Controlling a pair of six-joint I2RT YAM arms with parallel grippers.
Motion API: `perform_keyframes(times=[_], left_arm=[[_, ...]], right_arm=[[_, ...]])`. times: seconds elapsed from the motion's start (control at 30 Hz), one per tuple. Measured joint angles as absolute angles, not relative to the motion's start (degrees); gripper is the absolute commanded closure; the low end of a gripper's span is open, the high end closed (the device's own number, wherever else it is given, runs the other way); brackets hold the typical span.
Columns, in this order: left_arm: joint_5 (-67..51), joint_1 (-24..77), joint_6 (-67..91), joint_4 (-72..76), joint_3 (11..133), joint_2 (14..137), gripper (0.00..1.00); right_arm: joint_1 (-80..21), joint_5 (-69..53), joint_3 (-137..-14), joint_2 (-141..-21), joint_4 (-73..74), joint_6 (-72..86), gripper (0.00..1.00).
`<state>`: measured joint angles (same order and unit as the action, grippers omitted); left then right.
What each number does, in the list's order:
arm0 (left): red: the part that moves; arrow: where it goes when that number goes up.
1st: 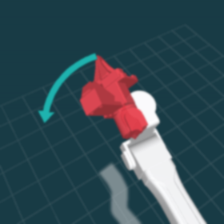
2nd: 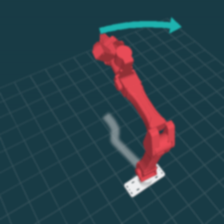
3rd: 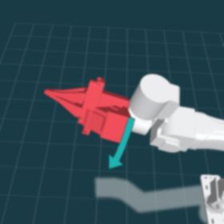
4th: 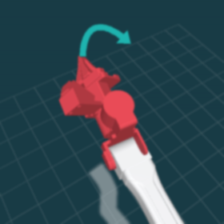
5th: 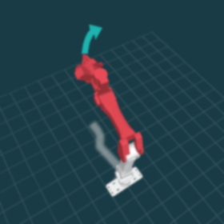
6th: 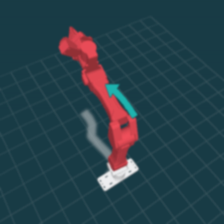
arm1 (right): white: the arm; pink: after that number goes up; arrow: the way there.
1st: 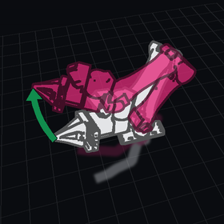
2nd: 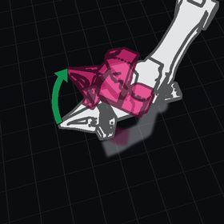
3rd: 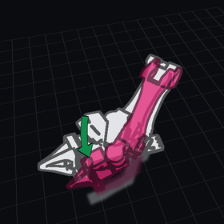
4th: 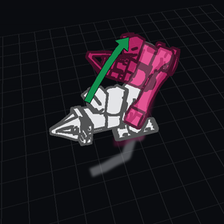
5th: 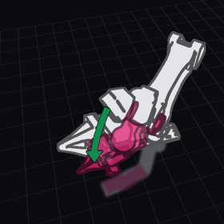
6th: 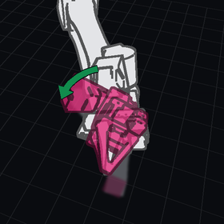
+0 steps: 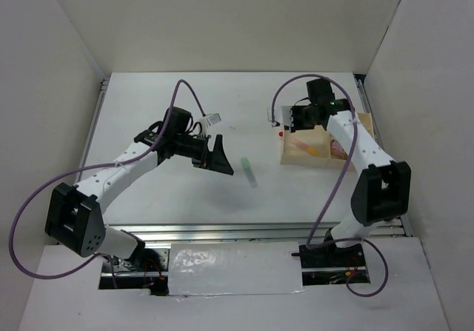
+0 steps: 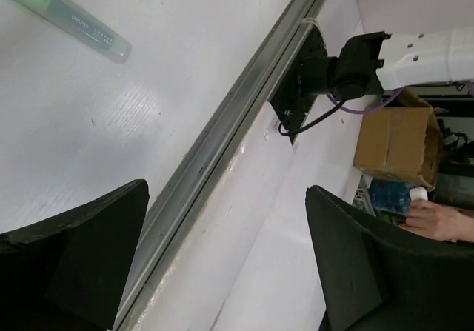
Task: Sort the stationery into containers
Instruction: Place the pen in the storage box.
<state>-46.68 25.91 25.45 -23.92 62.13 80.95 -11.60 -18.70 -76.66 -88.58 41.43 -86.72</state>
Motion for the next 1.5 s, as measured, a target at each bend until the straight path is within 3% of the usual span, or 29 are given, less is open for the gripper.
perform_keyframes(times=[0.43,1.17,1.27,1.5], left_arm=[[-40.7,21.1,22.8,-25.8,66.1,84.0,0.01],[-40.6,19.9,25.5,-25.5,66.2,89.7,0.01],[-40.1,19.9,25.5,-25.6,67.0,89.8,0.01],[-39.2,19.9,25.5,-25.8,67.2,89.8,0.01]], right_arm=[[-9.0,-14.2,-95.0,-114.0,46.9,-77.3,0.99],[-3.5,-10.4,-97.4,-116.9,54.1,-68.9,0.99],[-4.4,-8.9,-97.6,-119.3,54.1,-68.4,0.96],[-5.5,-7.2,-97.6,-124.3,53.9,-68.4,0.73]])
